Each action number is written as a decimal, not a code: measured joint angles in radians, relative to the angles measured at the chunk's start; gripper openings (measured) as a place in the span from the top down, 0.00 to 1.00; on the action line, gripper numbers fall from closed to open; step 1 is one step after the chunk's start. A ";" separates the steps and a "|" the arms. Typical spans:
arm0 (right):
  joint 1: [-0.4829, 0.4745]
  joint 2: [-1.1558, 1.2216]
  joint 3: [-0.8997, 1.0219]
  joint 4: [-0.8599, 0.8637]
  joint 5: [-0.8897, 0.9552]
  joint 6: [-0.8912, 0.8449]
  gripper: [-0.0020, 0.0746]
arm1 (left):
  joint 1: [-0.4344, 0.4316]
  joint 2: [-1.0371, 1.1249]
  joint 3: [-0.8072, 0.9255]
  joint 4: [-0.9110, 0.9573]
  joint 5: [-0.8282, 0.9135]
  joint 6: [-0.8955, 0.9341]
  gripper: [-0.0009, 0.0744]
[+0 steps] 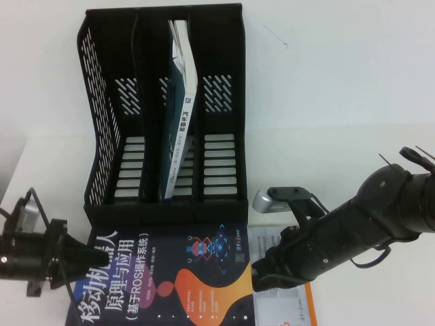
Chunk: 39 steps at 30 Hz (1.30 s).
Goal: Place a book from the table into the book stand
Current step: Push book with right arm, then pick up the book with your left arm, then place the book on the book shelf
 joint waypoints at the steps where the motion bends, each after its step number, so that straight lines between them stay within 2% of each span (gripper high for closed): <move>1: 0.000 0.000 0.000 -0.007 0.002 0.007 0.97 | -0.004 -0.025 0.000 0.011 -0.002 -0.011 0.81; 9: 0.000 -0.054 -0.001 -0.155 0.040 0.105 0.97 | -0.010 -0.354 0.010 0.121 0.006 -0.106 0.83; 16: 0.000 -0.155 -0.001 -0.192 0.071 0.117 0.97 | -0.012 -0.705 0.003 0.175 0.030 -0.225 0.83; 21: 0.000 -0.189 -0.001 -0.215 0.119 0.117 0.97 | -0.012 -0.867 -0.141 0.262 0.078 -0.351 0.83; 29: 0.000 -0.220 -0.001 -0.240 0.232 0.117 0.97 | -0.012 -0.857 -0.580 0.401 0.131 -0.561 0.83; 33: 0.000 -0.239 0.001 -0.244 0.260 0.117 0.97 | -0.012 -0.771 -0.802 0.435 0.131 -0.615 0.83; 39: 0.000 -0.267 0.001 -0.250 0.287 0.117 0.97 | -0.012 -0.587 -1.040 0.437 0.131 -0.682 0.83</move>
